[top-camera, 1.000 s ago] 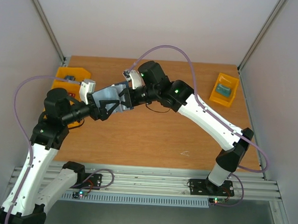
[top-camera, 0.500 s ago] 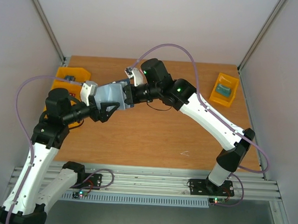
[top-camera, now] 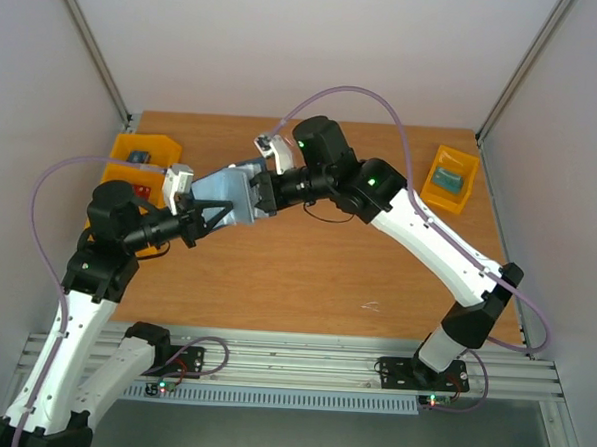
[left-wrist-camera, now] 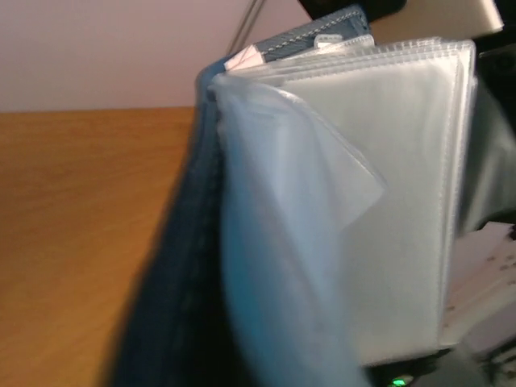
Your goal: Take the credit cards out of the card holder
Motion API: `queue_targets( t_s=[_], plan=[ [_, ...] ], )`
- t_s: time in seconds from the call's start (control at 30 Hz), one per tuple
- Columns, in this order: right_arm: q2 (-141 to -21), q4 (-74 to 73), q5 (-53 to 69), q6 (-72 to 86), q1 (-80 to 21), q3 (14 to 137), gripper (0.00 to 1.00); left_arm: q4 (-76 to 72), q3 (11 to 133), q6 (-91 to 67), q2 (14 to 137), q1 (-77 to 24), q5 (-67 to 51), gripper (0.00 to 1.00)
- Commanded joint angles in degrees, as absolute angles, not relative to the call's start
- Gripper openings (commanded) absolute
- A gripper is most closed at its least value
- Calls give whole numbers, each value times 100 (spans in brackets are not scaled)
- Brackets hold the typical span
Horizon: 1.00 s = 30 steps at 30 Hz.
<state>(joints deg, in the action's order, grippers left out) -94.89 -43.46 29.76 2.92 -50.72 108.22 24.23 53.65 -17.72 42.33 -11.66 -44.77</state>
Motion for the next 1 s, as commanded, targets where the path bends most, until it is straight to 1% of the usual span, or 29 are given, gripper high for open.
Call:
queue_targets(
  t_s=[0.0, 0.03, 0.07, 0.17, 0.33, 0.47, 0.53, 0.63, 0.73, 0.8, 0.97],
  plan=[
    [-8982, -4258, 3275, -163, -5081, 10673, 8, 2070, 5281, -2057, 4182, -1167, -4821, 5],
    [-8926, -4254, 3266, -182, -5062, 10615, 12, 2050, 5290, -2079, 4177, -1169, -4825, 1],
    [-8881, -4266, 3275, -192, -5024, 10591, 14, 2039, 5297, -2117, 4166, -1165, -4819, 0],
    [-8774, -4352, 3308, -259, -4929, 10544, 26, 1937, 5292, -2269, 4137, -1148, -4831, 0],
    [-8560, -4591, 3276, -545, -4825, 10486, 42, 1806, 5269, -2456, 4089, -1134, -4968, 0],
    [-8351, -4758, 3167, -922, -4819, 10480, 54, 1861, 5290, -2426, 4113, -1134, -4834, 0],
    [-8339, -4803, 2915, -968, -4850, 10501, 57, 1860, 5283, -2426, 4145, -1133, -4769, 0],
    [-8394, -4910, 2573, -1157, -4986, 10509, 58, 1772, 5273, -2437, 4156, -1134, -4817, 0],
    [-8363, -5004, 2617, -1341, -4995, 10424, 59, 1720, 5306, -2422, 4203, -1134, -4906, 0],
    [-8306, -5093, 2473, -1448, -4992, 10286, 54, 1603, 5325, -2458, 4218, -1133, -4969, 0],
    [-8288, -5287, 2422, -1604, -4992, 10325, 36, 1247, 5296, -2439, 4169, -1134, -5163, 0]
  ],
)
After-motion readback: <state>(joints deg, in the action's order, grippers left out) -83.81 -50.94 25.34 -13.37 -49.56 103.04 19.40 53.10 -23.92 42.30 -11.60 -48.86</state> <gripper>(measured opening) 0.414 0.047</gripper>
